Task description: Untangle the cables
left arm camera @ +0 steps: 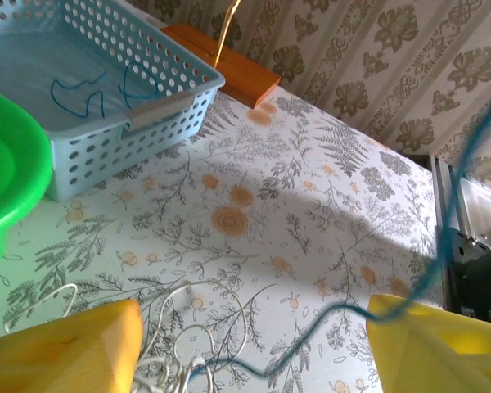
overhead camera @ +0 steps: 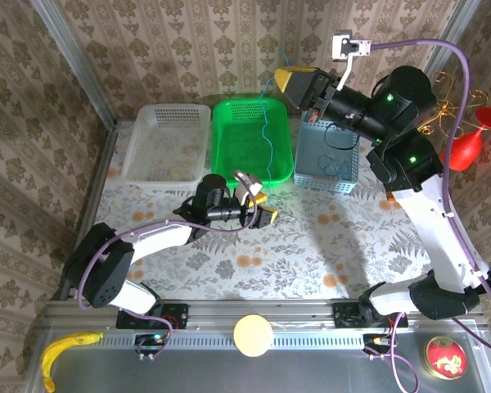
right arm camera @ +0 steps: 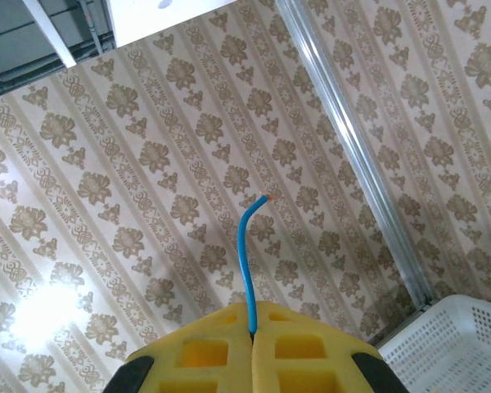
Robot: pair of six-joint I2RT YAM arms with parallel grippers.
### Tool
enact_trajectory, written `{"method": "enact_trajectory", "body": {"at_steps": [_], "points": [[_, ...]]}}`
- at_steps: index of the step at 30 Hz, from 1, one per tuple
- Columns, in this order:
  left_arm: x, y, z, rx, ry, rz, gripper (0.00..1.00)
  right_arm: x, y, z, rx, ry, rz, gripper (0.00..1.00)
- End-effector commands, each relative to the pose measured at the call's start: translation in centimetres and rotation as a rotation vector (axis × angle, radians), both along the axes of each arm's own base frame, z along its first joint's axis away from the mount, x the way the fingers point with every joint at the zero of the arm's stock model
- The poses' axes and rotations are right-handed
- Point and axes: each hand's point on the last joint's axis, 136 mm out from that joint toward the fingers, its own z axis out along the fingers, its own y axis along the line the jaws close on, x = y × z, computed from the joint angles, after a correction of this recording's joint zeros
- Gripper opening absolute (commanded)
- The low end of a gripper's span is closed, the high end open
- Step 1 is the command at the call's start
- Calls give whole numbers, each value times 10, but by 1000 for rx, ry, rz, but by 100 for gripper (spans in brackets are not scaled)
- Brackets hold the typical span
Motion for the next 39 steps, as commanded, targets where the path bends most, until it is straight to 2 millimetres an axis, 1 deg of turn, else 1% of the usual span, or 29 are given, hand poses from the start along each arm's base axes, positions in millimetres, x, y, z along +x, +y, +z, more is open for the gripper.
{"method": "enact_trajectory", "body": {"at_steps": [1,3,5,7,8,9,10,11,15,19,21,24,28,33,37,39], "points": [[5,-10,14,-35,-51,-22,73,-19,2,18,11,-56,35,0],[10,-14,11,-34,-48,-18,71,-23,1,24,19,-67,40,0],[13,-16,3,-27,-40,-14,66,-25,0,31,22,-79,36,0],[17,-16,-11,-12,-20,-3,56,-35,-8,46,28,-113,19,0],[18,-14,-20,-9,-1,6,50,-25,-4,44,16,-104,10,0],[20,-12,-28,-12,14,14,44,-27,-7,50,15,-119,-2,0],[20,-10,-33,-18,29,23,40,-26,-9,53,12,-127,-12,0],[20,-7,-40,-23,47,34,37,-28,-14,62,18,-145,-26,0],[21,8,-60,-47,95,88,32,-22,-33,82,39,-179,-89,0],[21,20,-65,-64,108,129,29,-9,-48,91,59,-179,-137,0],[21,23,-64,-69,109,138,31,1,-50,87,52,-164,-155,0],[19,27,-57,-79,102,146,36,17,-54,74,15,-142,-197,0],[21,33,-38,-91,97,173,49,40,-58,51,-22,-105,-251,0],[21,39,-11,-101,78,193,66,75,-61,16,-63,-50,-311,0],[23,47,7,-98,64,227,73,100,-68,-5,-89,-18,-355,0],[25,52,14,-82,56,254,77,114,-74,-14,-105,-4,-386,0]]}}
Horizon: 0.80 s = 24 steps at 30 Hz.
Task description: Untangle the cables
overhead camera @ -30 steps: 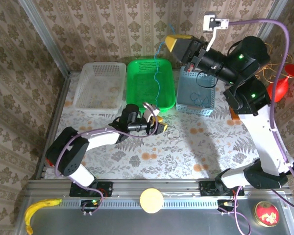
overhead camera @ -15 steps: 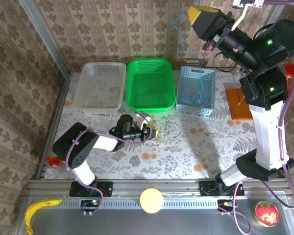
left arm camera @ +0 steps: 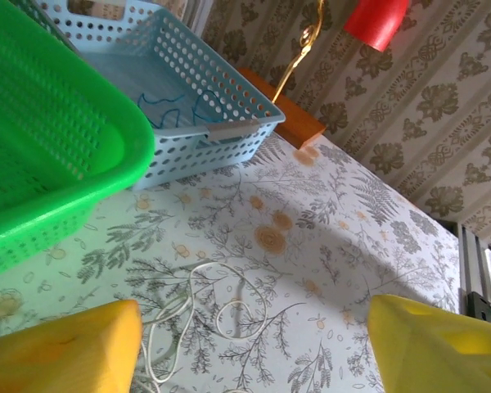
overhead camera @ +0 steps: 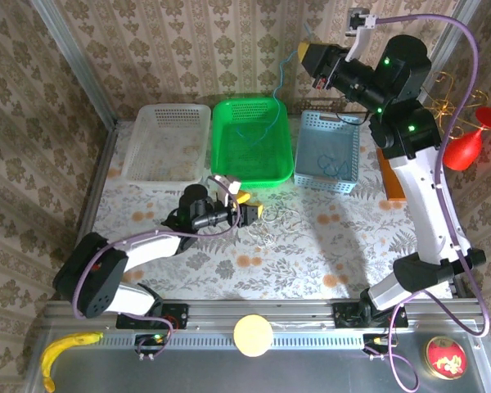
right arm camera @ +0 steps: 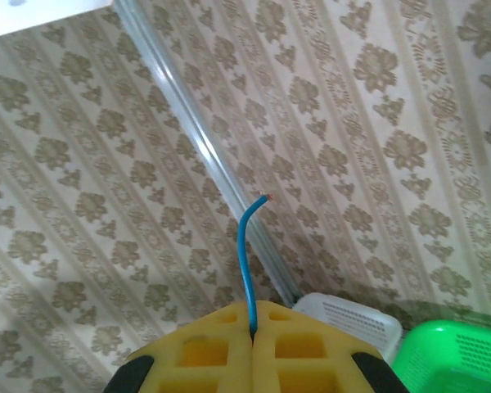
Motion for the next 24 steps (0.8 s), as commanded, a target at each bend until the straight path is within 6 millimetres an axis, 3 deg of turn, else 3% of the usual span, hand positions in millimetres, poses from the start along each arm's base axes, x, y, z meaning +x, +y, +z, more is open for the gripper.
{"method": "enact_trajectory", "body": {"at_steps": [1,10,13,19,24], "points": [[7,9,14,34,-7,50,78,14,-16,10,-13,-75,-73,0],[17,26,39,69,-39,129,88,69,-59,-30,-39,19,-178,0],[22,28,43,69,-39,145,91,84,-66,-57,-58,74,-195,0],[29,27,51,64,-39,155,100,112,-73,-146,-140,209,-244,0],[31,28,55,66,-31,159,100,128,-86,-225,-240,319,-320,0]]}}
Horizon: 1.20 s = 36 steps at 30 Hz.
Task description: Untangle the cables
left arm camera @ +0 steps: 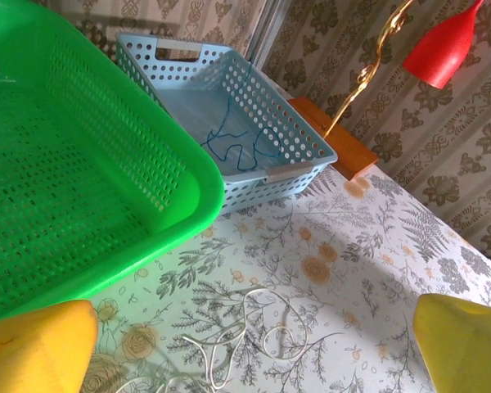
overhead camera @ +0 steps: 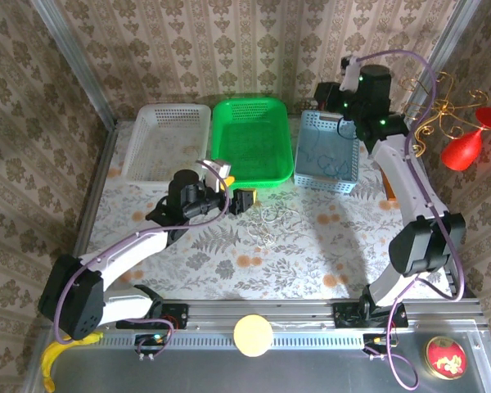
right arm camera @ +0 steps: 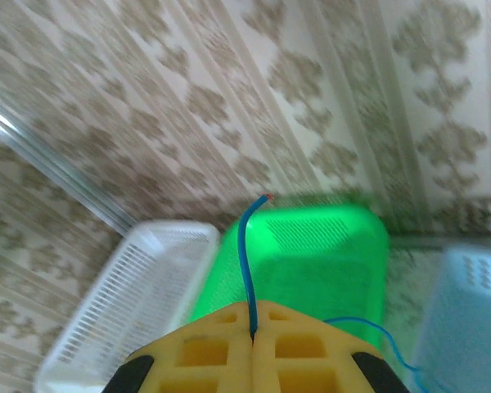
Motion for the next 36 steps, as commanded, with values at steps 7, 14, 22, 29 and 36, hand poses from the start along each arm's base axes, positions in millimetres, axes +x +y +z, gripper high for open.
{"method": "enact_trajectory", "body": {"at_steps": [7,14,22,29,36], "points": [[6,3,15,-1,-8,21,100,19,-25,-59,-156,57,-124,0],[8,5,11,9,18,38,100,22,-37,-73,-199,117,-181,50],[8,11,6,17,48,63,100,4,-15,-41,-157,82,-107,61],[11,25,1,6,44,139,100,-41,30,-28,-97,70,29,61],[16,51,-9,-23,81,243,100,-104,92,-67,-60,120,176,62]]}}
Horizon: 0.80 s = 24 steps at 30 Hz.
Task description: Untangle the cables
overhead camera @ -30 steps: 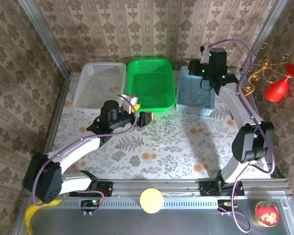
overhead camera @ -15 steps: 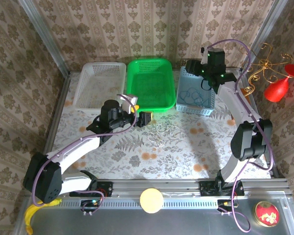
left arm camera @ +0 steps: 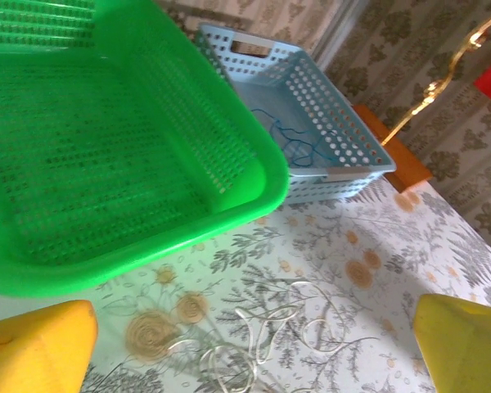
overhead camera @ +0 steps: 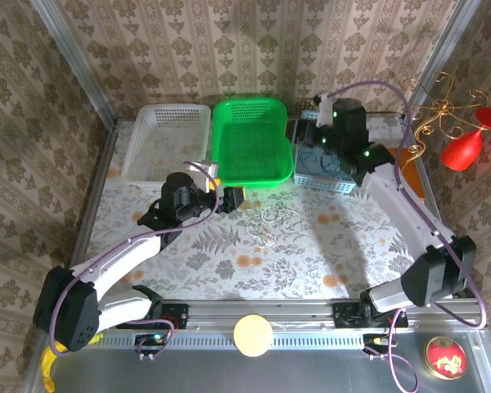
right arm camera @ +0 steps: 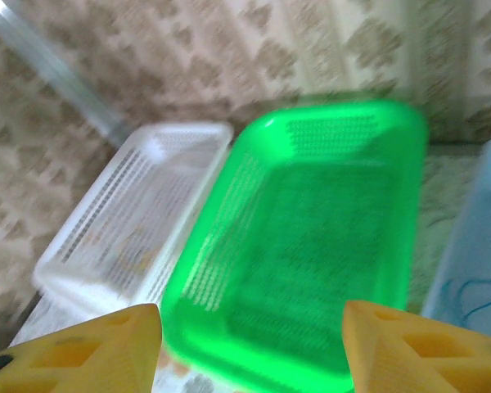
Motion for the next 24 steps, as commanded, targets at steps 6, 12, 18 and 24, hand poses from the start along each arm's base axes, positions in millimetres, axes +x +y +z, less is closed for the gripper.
{"method": "enact_trajectory", "body": {"at_steps": [6,12,18,24], "points": [[5,30,-16,-1,103,129,100,-70,59,-96,-37,153,146,62],[-2,34,-44,67,202,120,100,-112,76,-166,-122,276,190,61],[-6,33,-70,108,276,102,100,-137,59,-215,-178,370,148,58],[-14,15,-97,229,330,27,100,-153,42,-236,-175,408,106,56]]}}
